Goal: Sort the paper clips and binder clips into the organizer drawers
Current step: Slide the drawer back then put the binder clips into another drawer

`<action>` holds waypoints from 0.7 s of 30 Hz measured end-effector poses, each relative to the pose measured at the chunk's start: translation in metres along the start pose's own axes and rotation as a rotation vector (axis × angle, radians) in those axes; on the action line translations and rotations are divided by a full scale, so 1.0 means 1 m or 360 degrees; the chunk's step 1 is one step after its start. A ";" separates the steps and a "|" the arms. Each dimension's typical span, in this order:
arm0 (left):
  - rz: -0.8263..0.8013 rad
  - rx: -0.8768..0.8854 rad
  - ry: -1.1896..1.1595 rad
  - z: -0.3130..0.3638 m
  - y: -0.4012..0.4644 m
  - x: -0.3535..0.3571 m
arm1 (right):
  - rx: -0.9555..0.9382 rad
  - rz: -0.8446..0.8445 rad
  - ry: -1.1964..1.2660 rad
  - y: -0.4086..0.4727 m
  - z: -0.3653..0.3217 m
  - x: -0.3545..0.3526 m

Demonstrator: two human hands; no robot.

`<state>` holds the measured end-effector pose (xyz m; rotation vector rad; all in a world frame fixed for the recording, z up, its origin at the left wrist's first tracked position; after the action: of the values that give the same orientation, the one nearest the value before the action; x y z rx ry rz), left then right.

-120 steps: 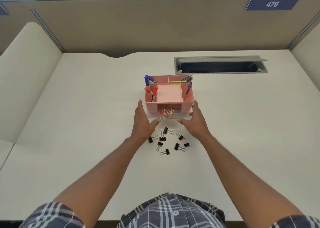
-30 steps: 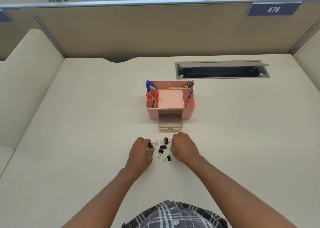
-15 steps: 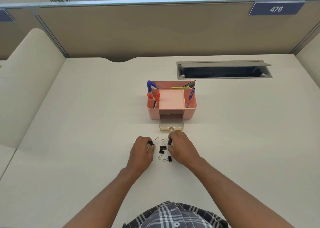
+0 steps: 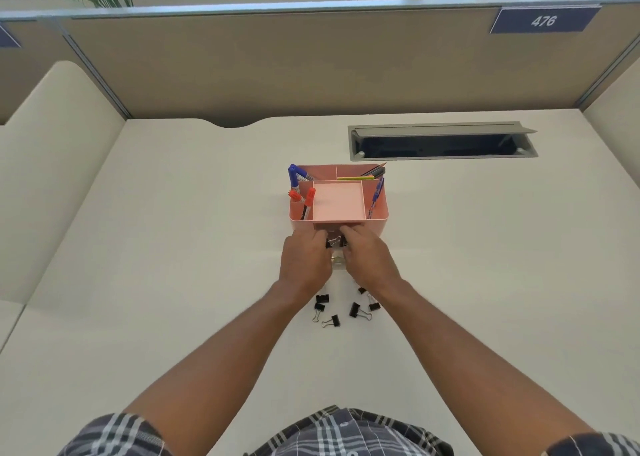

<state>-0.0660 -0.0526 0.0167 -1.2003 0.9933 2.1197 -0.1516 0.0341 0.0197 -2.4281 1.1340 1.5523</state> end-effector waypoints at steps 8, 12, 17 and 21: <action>0.0081 0.0008 -0.0102 -0.008 -0.015 0.003 | 0.0068 -0.0082 0.0093 -0.002 0.004 0.002; 0.0132 -0.0089 -0.0203 -0.020 -0.045 -0.005 | 0.0384 -0.0018 0.0128 -0.021 0.023 -0.017; -0.0208 -0.0297 -0.0248 -0.030 -0.089 0.013 | 0.0610 -0.0462 -0.0271 -0.068 0.050 0.000; -0.0360 -0.0232 -0.0188 -0.021 -0.099 0.023 | 0.0523 -0.0415 -0.0261 -0.087 0.043 0.013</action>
<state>0.0045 -0.0071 -0.0452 -1.1797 0.6287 2.0828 -0.1300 0.1081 -0.0408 -2.0947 0.9156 1.3376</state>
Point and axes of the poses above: each hand's wrist, its own y-axis towards the middle knuckle, its own x-axis out of the palm, z = x × y, the point moved 6 cm from there along y, towards the middle knuckle, and after that the axes turned 12 degrees about z, right-handed, at the moved point
